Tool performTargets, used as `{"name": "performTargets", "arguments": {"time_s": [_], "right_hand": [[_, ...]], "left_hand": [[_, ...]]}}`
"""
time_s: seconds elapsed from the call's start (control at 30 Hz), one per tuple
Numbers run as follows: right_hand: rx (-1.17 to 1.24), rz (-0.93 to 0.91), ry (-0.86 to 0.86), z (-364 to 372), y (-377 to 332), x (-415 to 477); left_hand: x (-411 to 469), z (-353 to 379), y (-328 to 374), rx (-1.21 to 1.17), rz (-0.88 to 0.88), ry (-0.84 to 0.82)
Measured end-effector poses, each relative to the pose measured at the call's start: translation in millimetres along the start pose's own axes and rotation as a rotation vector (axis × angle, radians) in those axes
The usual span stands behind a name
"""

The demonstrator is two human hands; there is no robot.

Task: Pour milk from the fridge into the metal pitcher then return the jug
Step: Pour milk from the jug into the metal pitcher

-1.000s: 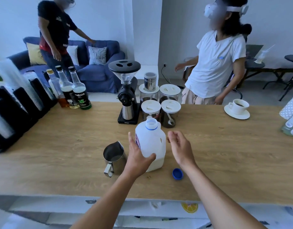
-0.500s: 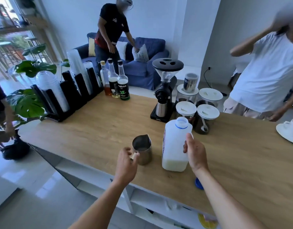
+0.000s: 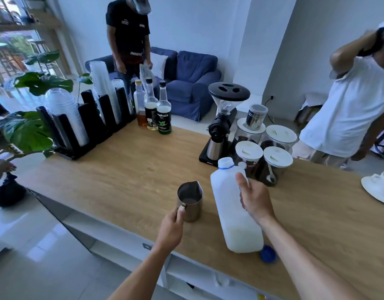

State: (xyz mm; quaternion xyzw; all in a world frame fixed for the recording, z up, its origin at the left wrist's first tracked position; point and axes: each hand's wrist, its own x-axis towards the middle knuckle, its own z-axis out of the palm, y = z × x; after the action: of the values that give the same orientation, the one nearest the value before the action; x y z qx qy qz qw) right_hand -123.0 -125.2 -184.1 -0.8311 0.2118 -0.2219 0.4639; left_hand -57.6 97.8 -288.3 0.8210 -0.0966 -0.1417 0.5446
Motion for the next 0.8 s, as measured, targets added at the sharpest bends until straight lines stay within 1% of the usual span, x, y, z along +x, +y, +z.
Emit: {"name": "performTargets", "arguments": {"time_s": [0.13,0.23,0.33,0.47,0.63,0.8], "right_hand": [[-0.235,-0.084,-0.092,2,-13,11],[-0.364,-0.156,-0.133,3,-22,22],[-0.456,-0.179,-0.174,4,-28,32],[-0.555,-0.171,-0.223,7,-26,41],[-0.683,-0.115,-0.291,16,-18,46],[-0.805,-0.083,-0.312,27,-9,46]], "left_hand": [[19,-6,2,0.038,0.060,-0.041],[28,-8,3,0.036,0.093,-0.057],[32,-7,3,0.018,0.106,-0.064],[39,-9,5,0.027,0.106,-0.068],[47,-10,7,0.023,0.127,-0.099],[51,-10,10,0.014,0.135,-0.115]]}}
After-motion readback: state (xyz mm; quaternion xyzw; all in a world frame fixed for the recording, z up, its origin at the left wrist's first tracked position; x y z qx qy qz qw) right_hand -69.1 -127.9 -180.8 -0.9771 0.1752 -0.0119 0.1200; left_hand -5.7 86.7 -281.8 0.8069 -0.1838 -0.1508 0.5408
